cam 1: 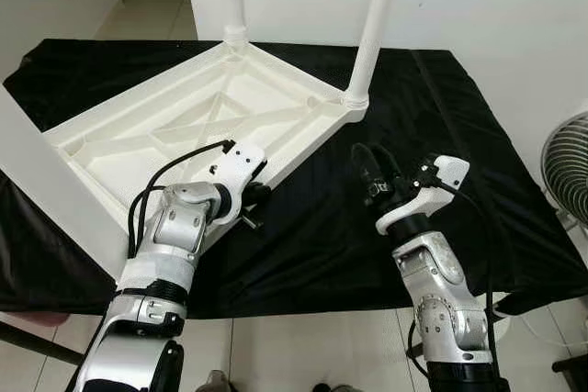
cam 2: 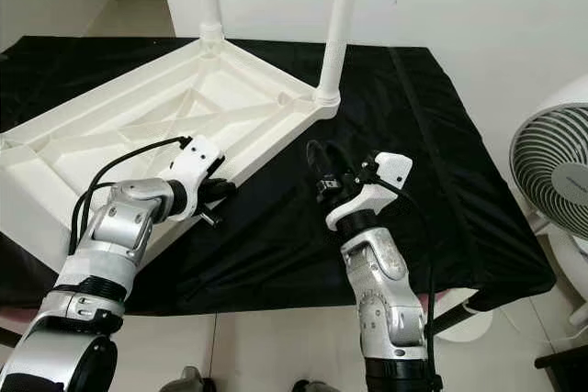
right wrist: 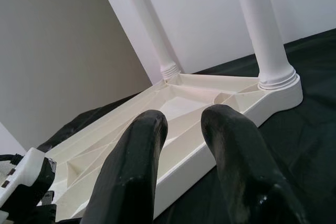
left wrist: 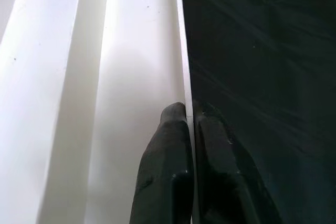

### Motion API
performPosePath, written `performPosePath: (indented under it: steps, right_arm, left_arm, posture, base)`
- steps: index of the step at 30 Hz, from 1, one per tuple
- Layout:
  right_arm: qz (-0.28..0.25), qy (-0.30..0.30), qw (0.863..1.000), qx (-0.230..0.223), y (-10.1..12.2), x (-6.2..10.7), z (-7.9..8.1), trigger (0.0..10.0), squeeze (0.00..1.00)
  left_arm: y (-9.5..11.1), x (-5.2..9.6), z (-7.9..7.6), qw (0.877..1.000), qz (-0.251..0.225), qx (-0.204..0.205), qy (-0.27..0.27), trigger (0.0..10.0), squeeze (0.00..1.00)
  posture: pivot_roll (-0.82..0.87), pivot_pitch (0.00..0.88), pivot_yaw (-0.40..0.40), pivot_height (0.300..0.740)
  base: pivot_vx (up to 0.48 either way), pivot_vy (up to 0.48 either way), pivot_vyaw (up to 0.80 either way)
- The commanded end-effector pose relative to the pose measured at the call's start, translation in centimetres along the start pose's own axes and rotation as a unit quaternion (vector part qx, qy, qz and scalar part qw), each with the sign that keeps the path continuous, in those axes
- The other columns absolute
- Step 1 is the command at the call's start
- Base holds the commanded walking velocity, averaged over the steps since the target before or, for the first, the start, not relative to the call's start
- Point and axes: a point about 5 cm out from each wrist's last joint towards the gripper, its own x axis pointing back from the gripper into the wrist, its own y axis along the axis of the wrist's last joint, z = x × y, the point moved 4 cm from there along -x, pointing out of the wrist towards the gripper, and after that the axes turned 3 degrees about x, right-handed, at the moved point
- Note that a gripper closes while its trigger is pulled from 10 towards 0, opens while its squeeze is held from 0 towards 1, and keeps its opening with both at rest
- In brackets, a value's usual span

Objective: Building children table

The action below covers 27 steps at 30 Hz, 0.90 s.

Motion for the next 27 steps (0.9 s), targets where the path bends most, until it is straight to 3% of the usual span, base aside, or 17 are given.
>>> performPosePath:
  steps: [1, 2, 9, 18, 19, 20, 21, 22, 24, 26, 27]
  right_arm:
    - [-0.001, -0.004, 1.0, -0.003, -0.1, 0.2, 0.0, 10.0, 0.0]
    - [0.0, -0.004, 1.0, -0.003, -0.1, 0.2, 0.0, 10.0, 0.0]
    - [-0.001, -0.005, 1.0, -0.003, -0.1, 0.1, 0.0, 10.0, 0.0]
    - [-0.001, -0.003, 1.0, -0.003, -0.2, 0.1, 0.1, 10.0, 0.0]
    - [-0.001, -0.003, 1.0, -0.003, -0.2, 0.1, 0.1, 10.0, 0.0]
    - [0.0, -0.003, 1.0, -0.002, -0.2, 0.1, 0.0, 10.0, 0.0]
    - [0.0, -0.003, 1.0, -0.002, -0.2, 0.1, 0.0, 10.0, 0.0]
    - [0.0, -0.003, 1.0, -0.001, -0.2, 0.2, 0.0, 10.0, 0.0]
    - [0.0, -0.003, 1.0, -0.001, -0.2, 0.2, 0.0, 10.0, 0.0]
    - [0.005, -0.004, 1.0, 0.005, -0.4, 0.2, -0.2, 10.0, 0.0]
    - [0.005, -0.004, 1.0, 0.005, -0.4, 0.2, -0.2, 10.0, 0.0]
  left_arm:
    - [-1.2, 0.6, 4.1, 0.967, -0.003, 0.003, 0.254, 5.5, 0.0]
    - [-1.2, 0.6, 4.0, 0.969, -0.006, -0.009, 0.248, 10.0, 0.0]
    - [-1.5, 1.1, 5.7, 0.967, -0.006, -0.049, 0.249, 10.0, 0.0]
    - [-0.7, 1.1, 5.9, 0.969, -0.036, -0.048, 0.238, 10.0, 0.0]
    - [-0.6, 1.1, 5.8, 0.97, -0.04, -0.046, 0.236, 10.0, 0.85]
    - [-0.3, 1.1, 5.1, 0.974, -0.057, -0.03, 0.216, 10.0, 1.0]
    - [-0.3, 1.1, 5.1, 0.974, -0.057, -0.03, 0.216, 10.0, 1.0]
    - [0.4, 1.1, 4.2, 0.978, -0.083, -0.018, 0.191, 10.0, 1.0]
    - [0.4, 1.1, 4.2, 0.978, -0.083, -0.018, 0.191, 10.0, 1.0]
    - [1.4, 1.5, 1.5, 0.982, -0.135, -0.017, 0.128, 10.0, 1.0]
    - [1.4, 1.5, 1.5, 0.982, -0.135, -0.017, 0.128, 10.0, 1.0]
  posture:
    - [0.08, 0.1, -0.004, 0.74]
    - [0.08, 0.101, -0.004, 0.74]
    - [0.08, 0.1, -0.006, 0.74]
    - [0.08, 0.099, -0.009, 0.74]
    - [0.08, 0.099, -0.009, 0.74]
    - [0.08, 0.101, -0.011, 0.74]
    - [0.08, 0.101, -0.011, 0.74]
    - [0.08, 0.101, -0.011, 0.74]
    - [0.08, 0.101, -0.011, 0.74]
    - [0.09, 0.102, -0.016, 0.74]
    - [0.09, 0.102, -0.016, 0.74]
  base:
    - [0.0, 0.0, 0.0]
    - [0.0, 0.0, 0.0]
    - [0.0, 0.0, 0.0]
    - [0.0, 0.0, 0.0]
    - [0.0, 0.0, 0.0]
    - [0.0, 0.0, 0.0]
    - [0.0, 0.0, 0.0]
    - [0.0, 0.0, 0.0]
    - [0.0, 0.0, 0.0]
    - [0.0, 0.0, 0.0]
    - [0.0, 0.0, 0.0]
